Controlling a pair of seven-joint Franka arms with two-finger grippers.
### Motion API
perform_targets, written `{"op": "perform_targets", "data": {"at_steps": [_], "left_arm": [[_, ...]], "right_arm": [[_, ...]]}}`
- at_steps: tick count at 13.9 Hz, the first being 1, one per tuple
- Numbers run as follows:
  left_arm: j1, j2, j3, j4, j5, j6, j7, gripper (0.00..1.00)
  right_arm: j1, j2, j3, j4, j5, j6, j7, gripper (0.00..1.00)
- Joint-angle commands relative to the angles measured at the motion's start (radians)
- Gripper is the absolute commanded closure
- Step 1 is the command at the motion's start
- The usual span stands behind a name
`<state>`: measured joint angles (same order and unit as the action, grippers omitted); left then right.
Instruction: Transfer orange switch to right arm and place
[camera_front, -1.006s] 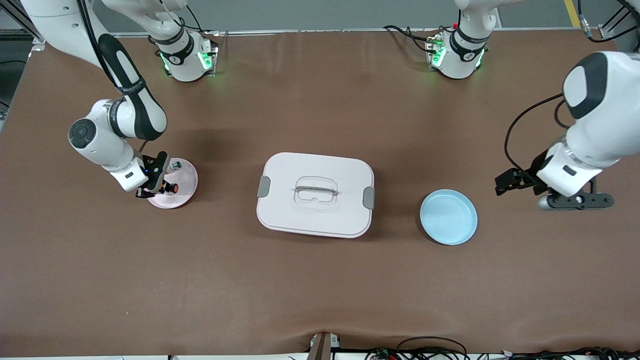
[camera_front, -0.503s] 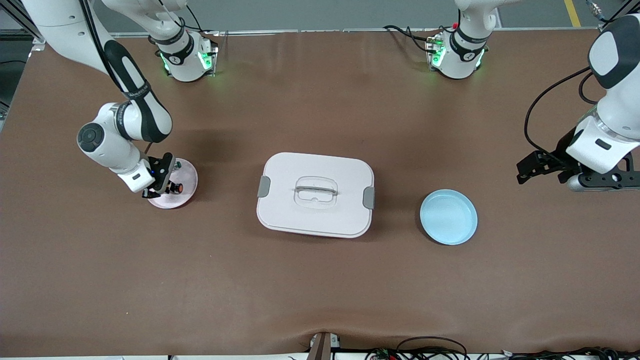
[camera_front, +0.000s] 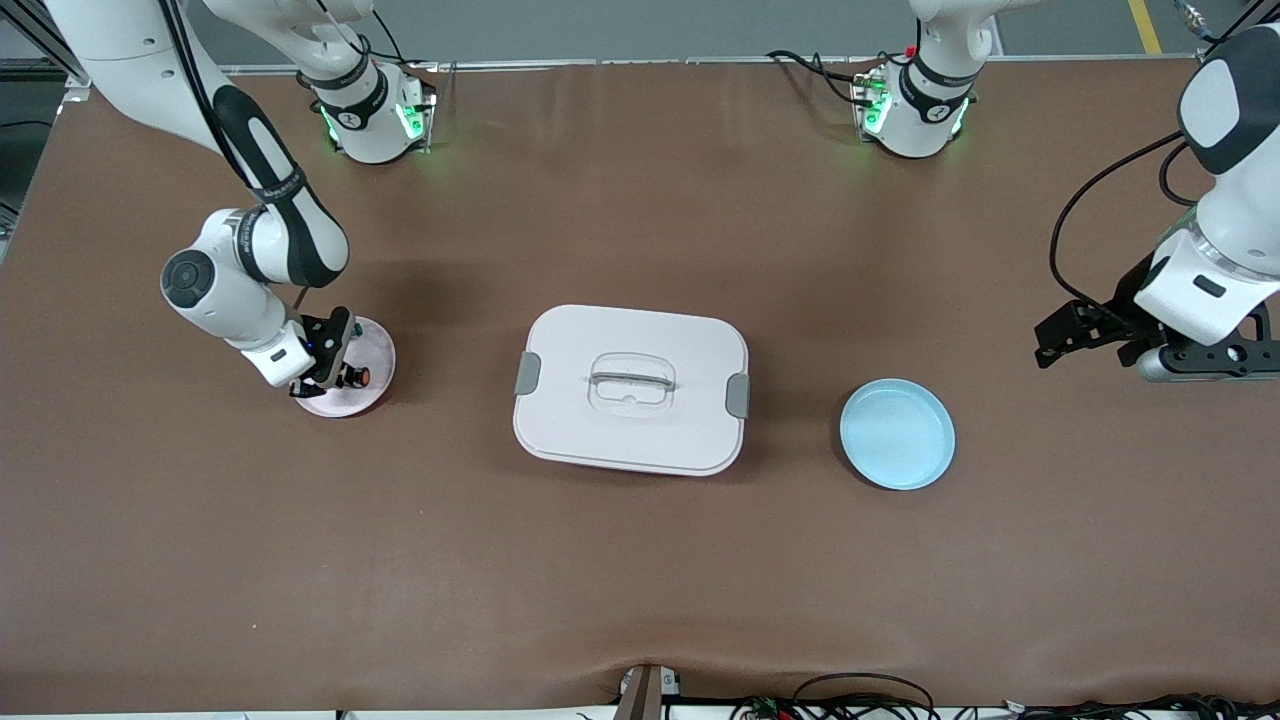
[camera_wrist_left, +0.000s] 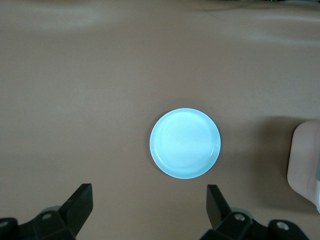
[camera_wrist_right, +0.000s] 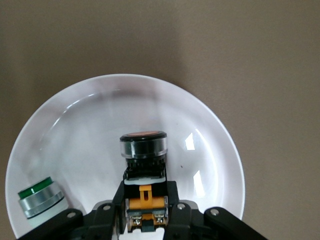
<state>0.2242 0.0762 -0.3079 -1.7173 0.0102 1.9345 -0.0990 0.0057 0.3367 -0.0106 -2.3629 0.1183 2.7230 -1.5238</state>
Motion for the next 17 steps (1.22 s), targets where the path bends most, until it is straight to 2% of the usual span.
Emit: {"op": "perform_targets", "data": {"at_steps": [1,3,6,10,13,17], "left_arm": [[-0.031,-0.004,0.019,0.012,0.013,-0.012,-0.008,0.00],[-0.124,-0.004,0.108,0.012,0.013,-0.012,-0.010,0.00],[-0.232,-0.006,0.213,0.012,0.014,-0.012,-0.010,0.00],[-0.253,-0.006,0.236,0.012,0.014,-0.012,-0.008,0.00],[-0.259,-0.007,0.239,0.021,0.014,-0.012,-0.008,0.00],[-0.247,-0.019,0.243,0.082,0.014,-0.110,0.005,0.00]], "right_arm": [[0.007,0.005,0.000,0.025,0.000,-0.008,-0.001,0.00],[0.011,0.004,0.001,0.048,0.001,-0.050,-0.001,0.00],[0.008,-0.005,0.001,0.131,0.003,-0.222,0.011,0.00],[0.003,-0.031,-0.002,0.240,0.003,-0.461,0.124,0.00],[0.008,-0.090,-0.002,0.283,0.001,-0.584,0.288,0.00],[0.010,-0.114,-0.005,0.443,-0.012,-0.819,0.558,0.00]]}}
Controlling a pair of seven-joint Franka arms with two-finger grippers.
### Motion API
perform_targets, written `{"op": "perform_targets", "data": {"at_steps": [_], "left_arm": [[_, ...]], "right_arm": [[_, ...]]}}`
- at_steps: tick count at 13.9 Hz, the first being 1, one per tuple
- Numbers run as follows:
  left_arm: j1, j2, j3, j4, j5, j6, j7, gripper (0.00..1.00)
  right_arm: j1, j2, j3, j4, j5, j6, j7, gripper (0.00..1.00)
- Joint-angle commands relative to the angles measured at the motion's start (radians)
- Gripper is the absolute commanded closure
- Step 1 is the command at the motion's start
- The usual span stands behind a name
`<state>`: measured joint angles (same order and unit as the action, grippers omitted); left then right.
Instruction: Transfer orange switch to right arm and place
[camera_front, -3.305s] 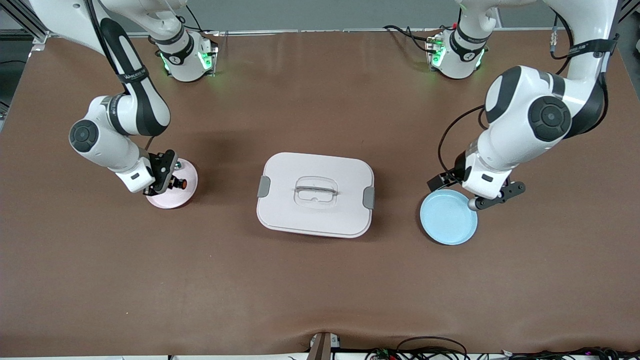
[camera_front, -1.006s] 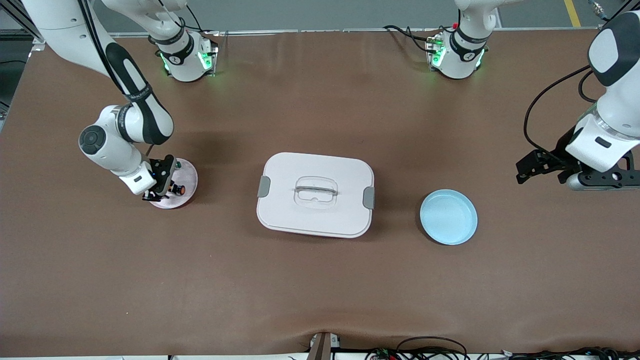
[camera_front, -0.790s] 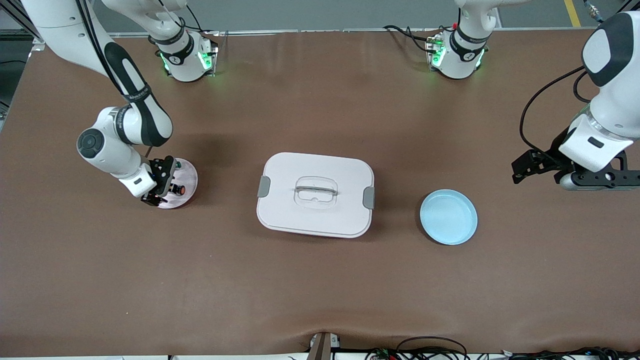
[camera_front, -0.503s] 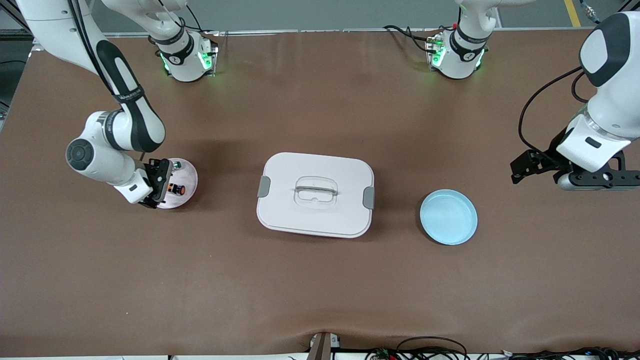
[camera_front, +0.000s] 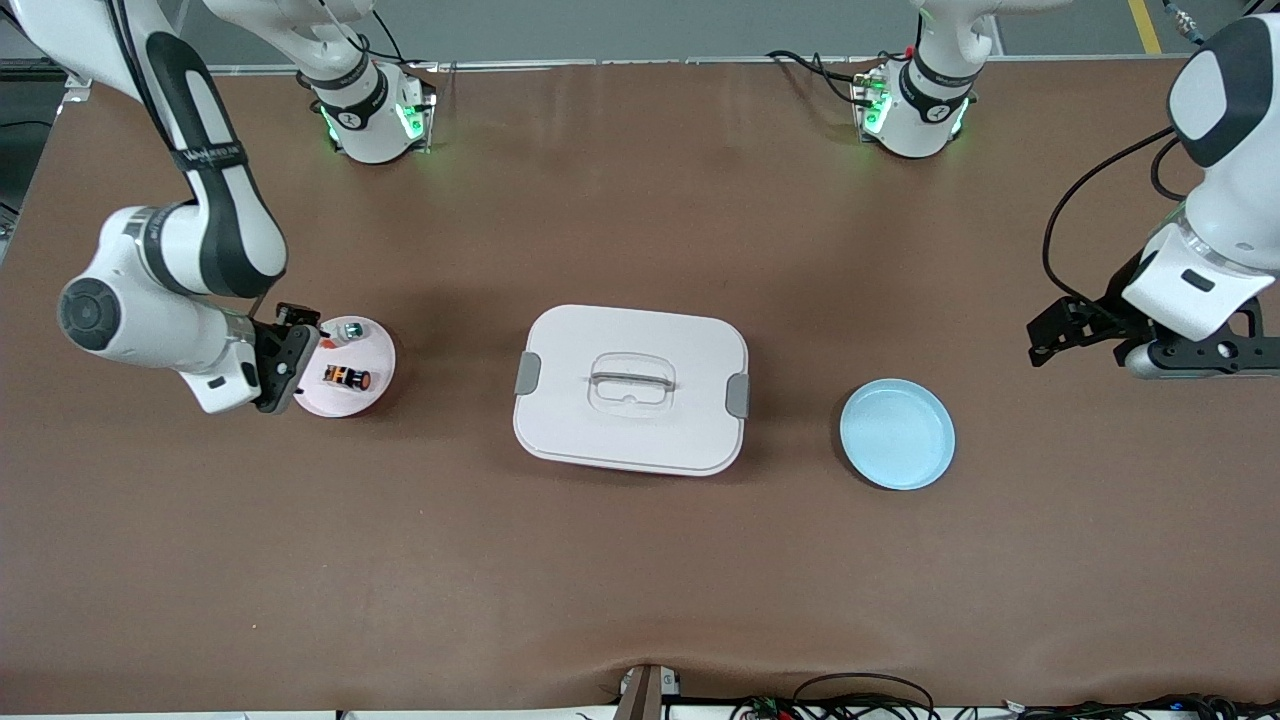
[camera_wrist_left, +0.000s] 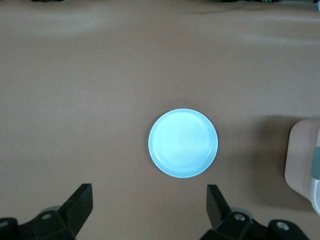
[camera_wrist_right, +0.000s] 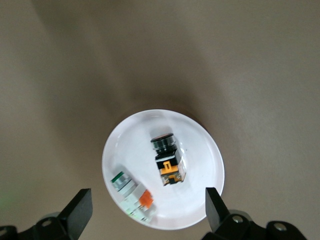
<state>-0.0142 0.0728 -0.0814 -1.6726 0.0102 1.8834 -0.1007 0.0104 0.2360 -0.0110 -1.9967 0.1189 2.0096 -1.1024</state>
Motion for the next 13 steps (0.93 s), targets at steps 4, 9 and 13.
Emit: {"op": "perform_targets", "data": {"at_steps": [4,9,13], "left_arm": [[-0.009,-0.034,0.014,0.071,0.004,-0.131,-0.001,0.00],[-0.009,-0.053,0.012,0.099,0.004,-0.158,-0.004,0.00],[-0.009,-0.054,0.012,0.103,0.004,-0.194,-0.004,0.00]], "right_arm": [[0.006,-0.012,-0.001,0.333,-0.074,-0.397,0.424,0.00],[0.002,-0.011,-0.006,0.498,-0.091,-0.595,0.698,0.00],[0.005,-0.012,-0.001,0.523,-0.091,-0.640,0.952,0.00]]}}
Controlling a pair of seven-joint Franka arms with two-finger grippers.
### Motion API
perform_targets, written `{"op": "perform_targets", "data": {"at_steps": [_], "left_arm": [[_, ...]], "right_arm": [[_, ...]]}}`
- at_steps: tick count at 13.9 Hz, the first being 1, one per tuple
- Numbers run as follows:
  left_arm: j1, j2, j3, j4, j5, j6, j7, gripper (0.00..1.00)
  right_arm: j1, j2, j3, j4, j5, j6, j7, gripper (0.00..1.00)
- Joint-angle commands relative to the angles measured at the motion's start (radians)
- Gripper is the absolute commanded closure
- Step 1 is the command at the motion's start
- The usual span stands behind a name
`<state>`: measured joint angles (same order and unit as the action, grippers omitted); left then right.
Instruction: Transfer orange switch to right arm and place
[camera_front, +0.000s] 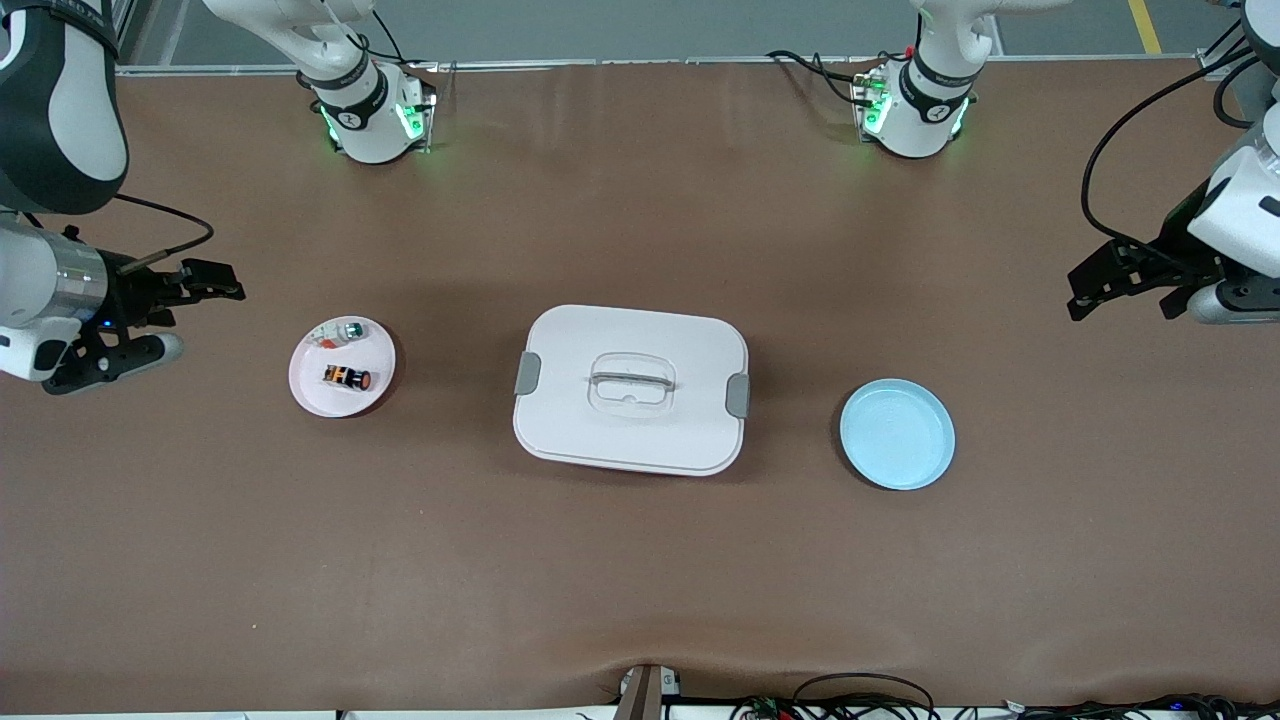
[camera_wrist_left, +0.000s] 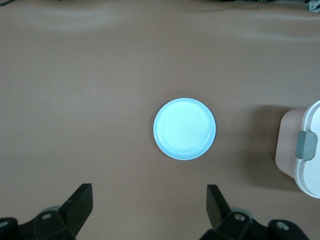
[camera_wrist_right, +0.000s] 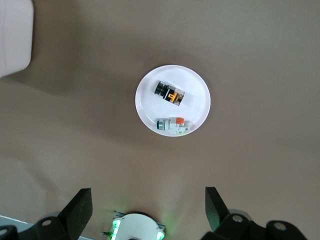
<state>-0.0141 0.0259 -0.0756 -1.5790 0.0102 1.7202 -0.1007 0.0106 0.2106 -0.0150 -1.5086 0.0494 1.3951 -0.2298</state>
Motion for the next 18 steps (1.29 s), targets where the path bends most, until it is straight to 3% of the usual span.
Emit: {"op": "perform_targets", "data": {"at_steps": [1,11,14,18], "left_arm": [[-0.009,-0.004,0.008,0.014,0.002,-0.037,-0.004,0.00],[-0.009,0.003,0.002,0.024,-0.004,-0.103,-0.002,0.00],[-0.009,0.003,0.002,0.024,-0.004,-0.103,-0.002,0.00],[-0.009,0.003,0.003,0.024,-0.004,-0.103,-0.002,0.00]], "right_arm": [[0.003,0.013,0.001,0.045,-0.023,-0.027,0.082,0.00],[-0.077,0.013,-0.014,0.284,-0.013,-0.045,0.089,0.00],[-0.067,0.010,-0.008,0.288,-0.019,-0.050,0.225,0.00],[-0.077,0.009,-0.011,0.288,-0.007,-0.067,0.233,0.00]]}}
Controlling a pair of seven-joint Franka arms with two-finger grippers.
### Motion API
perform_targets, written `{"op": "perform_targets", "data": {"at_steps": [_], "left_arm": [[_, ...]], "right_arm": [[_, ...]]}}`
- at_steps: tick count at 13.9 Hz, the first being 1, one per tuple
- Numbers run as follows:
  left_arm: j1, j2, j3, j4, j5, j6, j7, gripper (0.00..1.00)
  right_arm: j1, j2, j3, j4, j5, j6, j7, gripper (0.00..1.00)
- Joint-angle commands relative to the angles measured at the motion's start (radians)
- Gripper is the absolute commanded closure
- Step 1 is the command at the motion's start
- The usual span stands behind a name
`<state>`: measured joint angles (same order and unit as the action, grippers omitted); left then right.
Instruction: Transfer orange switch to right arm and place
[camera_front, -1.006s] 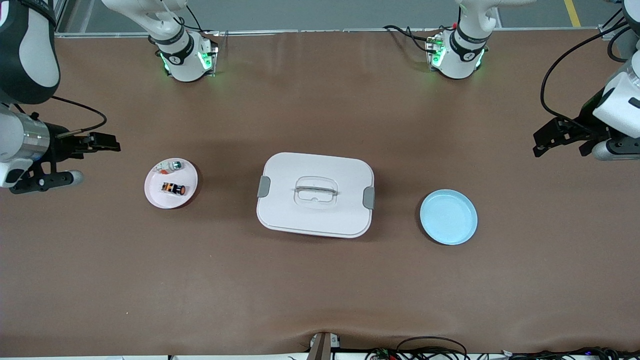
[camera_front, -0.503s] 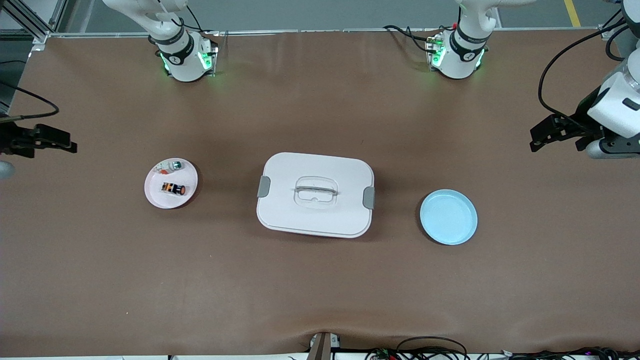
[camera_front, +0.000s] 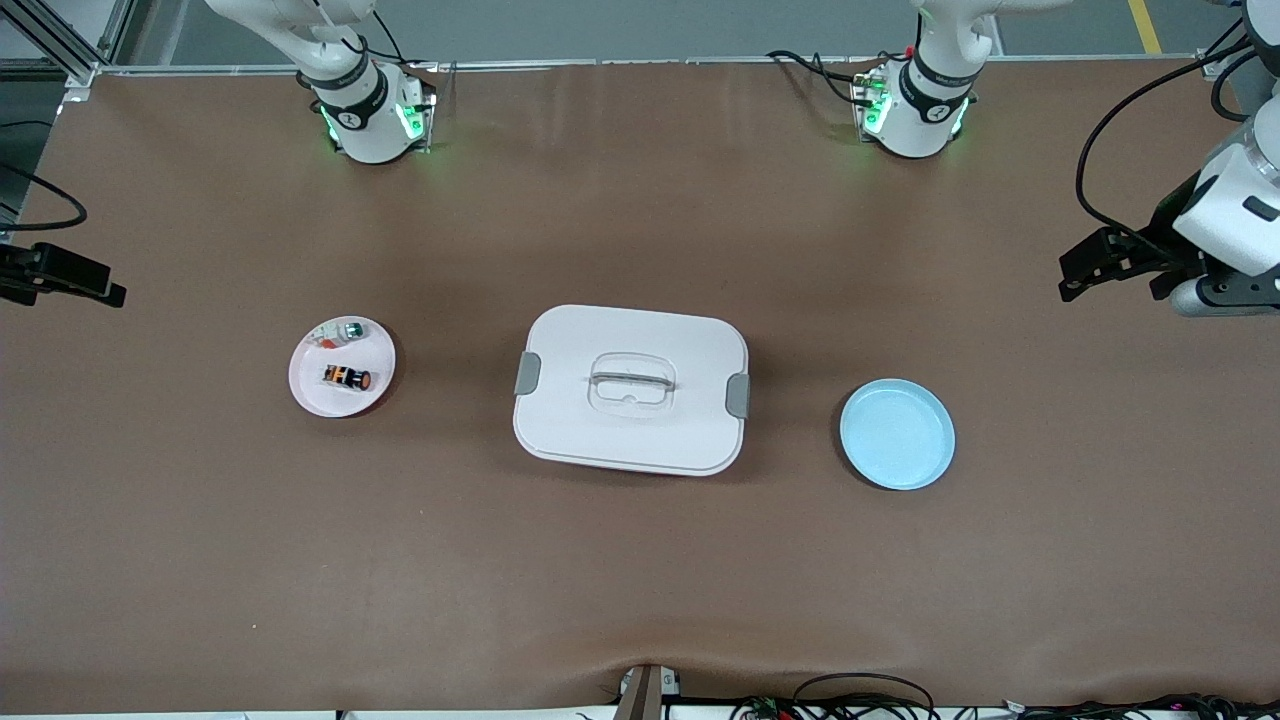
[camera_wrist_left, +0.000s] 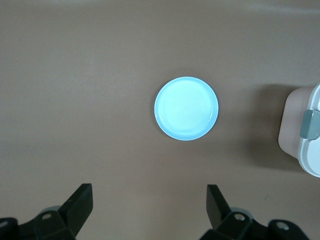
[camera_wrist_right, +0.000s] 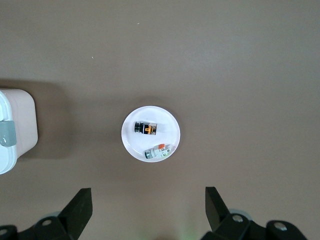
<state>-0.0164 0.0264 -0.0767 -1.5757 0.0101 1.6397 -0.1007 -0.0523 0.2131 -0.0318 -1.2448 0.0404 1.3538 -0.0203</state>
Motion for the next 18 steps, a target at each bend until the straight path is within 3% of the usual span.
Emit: {"op": "perform_targets", "data": {"at_steps": [1,11,18], "left_arm": [[-0.007,0.003,0.005,0.020,-0.005,-0.023,-0.002,0.00],[-0.005,0.000,0.011,0.022,-0.004,-0.031,-0.001,0.00],[-0.004,0.001,0.011,0.020,-0.004,-0.031,-0.001,0.00]], "right_arm": [[-0.014,0.006,0.009,0.024,-0.008,-0.031,0.022,0.00],[-0.012,-0.096,0.013,-0.088,-0.013,0.007,-0.007,0.00],[0.025,-0.216,0.009,-0.271,-0.011,0.106,-0.007,0.00]]}}
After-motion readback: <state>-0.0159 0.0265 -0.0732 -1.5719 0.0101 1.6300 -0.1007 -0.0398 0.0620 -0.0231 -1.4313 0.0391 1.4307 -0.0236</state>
